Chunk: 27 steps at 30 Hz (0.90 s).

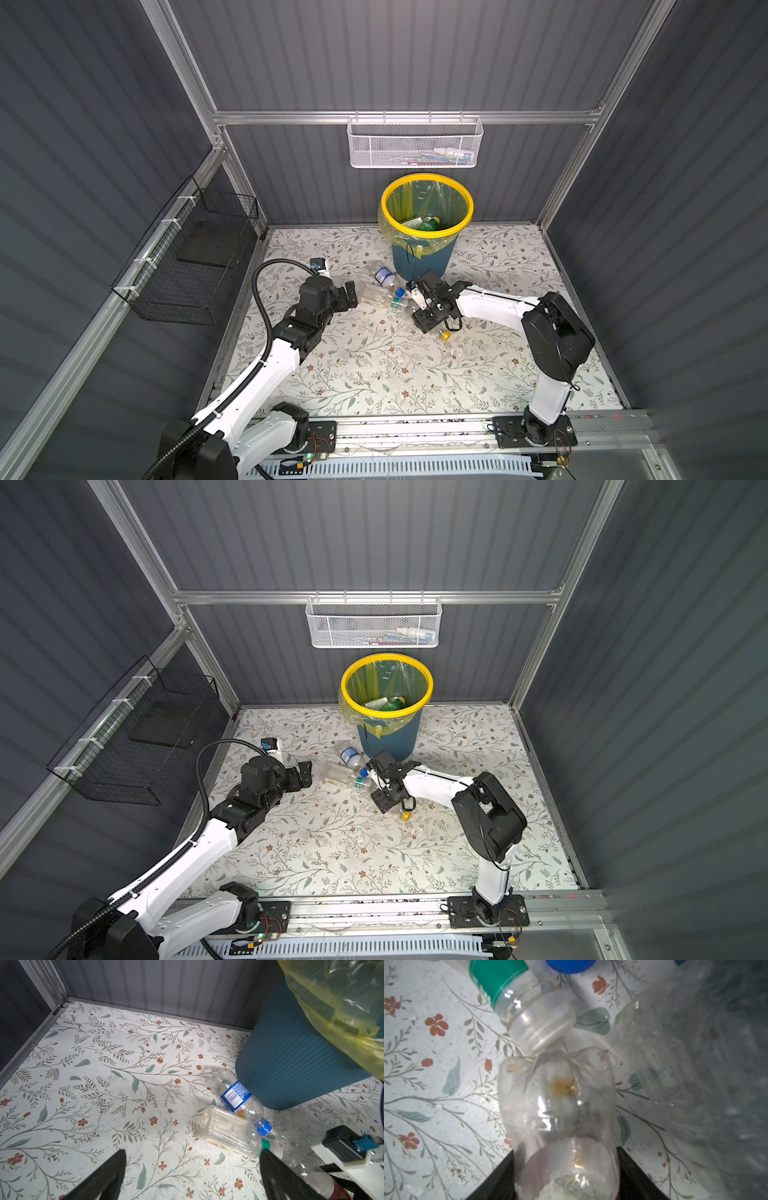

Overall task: Throw the plastic bottles in the bin
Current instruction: 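Lift the red-labelled bottle over the bin with the right gripper while the left gripper waits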

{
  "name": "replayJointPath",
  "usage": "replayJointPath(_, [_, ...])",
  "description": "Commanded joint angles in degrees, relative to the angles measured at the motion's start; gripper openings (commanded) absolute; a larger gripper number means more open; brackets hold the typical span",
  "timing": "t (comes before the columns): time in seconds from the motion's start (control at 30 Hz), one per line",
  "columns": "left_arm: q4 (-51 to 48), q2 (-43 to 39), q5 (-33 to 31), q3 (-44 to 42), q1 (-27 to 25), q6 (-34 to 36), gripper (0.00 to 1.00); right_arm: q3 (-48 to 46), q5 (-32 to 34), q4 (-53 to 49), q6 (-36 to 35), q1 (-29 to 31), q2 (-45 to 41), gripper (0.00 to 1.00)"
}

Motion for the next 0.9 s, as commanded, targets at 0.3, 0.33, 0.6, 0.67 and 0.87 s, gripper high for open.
replayJointPath(0.3, [3.60, 2.98, 3.40, -0.50, 0.37, -1.26, 1.00, -6.00, 1.05, 1.11, 5.19, 0.38, -10.95, 0.59])
replayJointPath(0.33, [3.81, 3.31, 3.62, -0.54, 0.35, -1.22, 1.00, -6.16, 1.31, 0.77, 5.51, 0.42, -11.99, 0.58])
replayJointPath(0.6, [5.34, 5.68, 5.01, -0.19, 0.35, -1.95, 1.00, -9.44, 3.46, 1.40, 7.41, -0.98, -25.43, 0.57])
replayJointPath(0.67, [5.19, 6.17, 4.57, 0.14, 0.36, -1.83, 1.00, -11.13, 3.42, 2.86, 8.43, -2.36, -29.87, 0.57])
replayJointPath(0.87, [5.79, 8.15, 6.01, 1.57, 0.36, -2.26, 1.00, -16.75, 2.63, 9.07, 11.35, -8.27, -45.65, 0.57])
